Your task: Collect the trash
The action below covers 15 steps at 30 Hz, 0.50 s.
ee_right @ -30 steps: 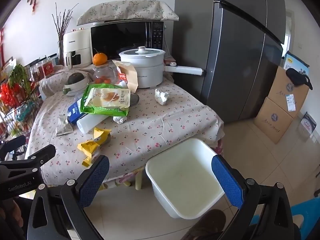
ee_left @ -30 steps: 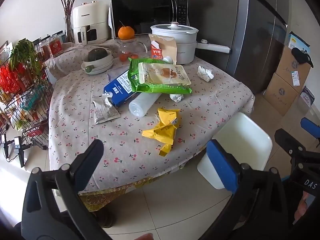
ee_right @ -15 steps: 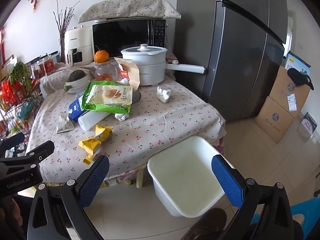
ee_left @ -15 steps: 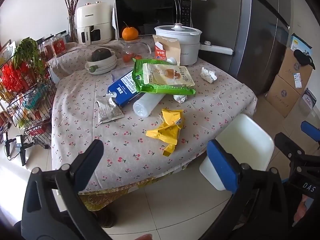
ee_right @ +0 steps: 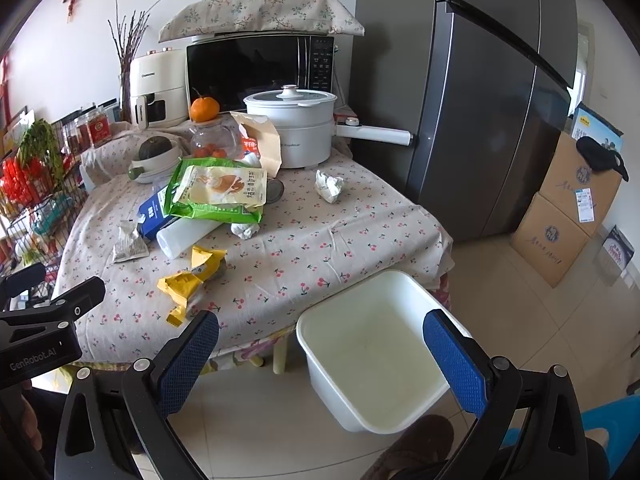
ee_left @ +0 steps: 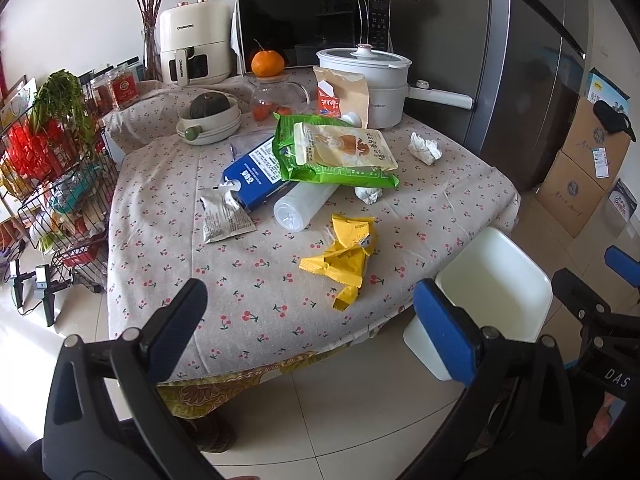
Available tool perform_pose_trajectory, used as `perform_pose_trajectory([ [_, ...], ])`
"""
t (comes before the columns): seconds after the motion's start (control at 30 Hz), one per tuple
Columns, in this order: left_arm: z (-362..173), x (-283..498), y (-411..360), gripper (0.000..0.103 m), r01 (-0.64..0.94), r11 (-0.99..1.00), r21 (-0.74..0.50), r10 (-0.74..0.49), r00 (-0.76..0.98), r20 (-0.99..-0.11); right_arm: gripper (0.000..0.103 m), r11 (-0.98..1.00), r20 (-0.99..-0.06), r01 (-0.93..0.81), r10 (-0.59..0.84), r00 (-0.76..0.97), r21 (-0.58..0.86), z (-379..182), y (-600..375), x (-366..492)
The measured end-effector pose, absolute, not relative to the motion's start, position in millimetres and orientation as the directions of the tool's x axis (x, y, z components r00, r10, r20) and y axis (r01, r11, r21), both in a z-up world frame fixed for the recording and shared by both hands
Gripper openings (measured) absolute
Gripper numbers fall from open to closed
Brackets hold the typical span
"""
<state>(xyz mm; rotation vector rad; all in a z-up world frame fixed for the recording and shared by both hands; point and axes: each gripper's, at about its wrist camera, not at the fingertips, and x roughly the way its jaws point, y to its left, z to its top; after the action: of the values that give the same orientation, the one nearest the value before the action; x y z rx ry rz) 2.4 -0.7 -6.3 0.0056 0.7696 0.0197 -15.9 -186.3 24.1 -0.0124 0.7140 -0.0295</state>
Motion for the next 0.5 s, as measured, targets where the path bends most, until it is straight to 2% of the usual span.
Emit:
perform_pose_trajectory([
  [0.5,-6.2,0.2,2.5,0.102,-0.024,1.0,-0.004,0.015,0.722,-0.691,0.103,1.0,-0.657,0.026,-0.029,0.754,-0.015,23.7,-186.2,-15.4],
])
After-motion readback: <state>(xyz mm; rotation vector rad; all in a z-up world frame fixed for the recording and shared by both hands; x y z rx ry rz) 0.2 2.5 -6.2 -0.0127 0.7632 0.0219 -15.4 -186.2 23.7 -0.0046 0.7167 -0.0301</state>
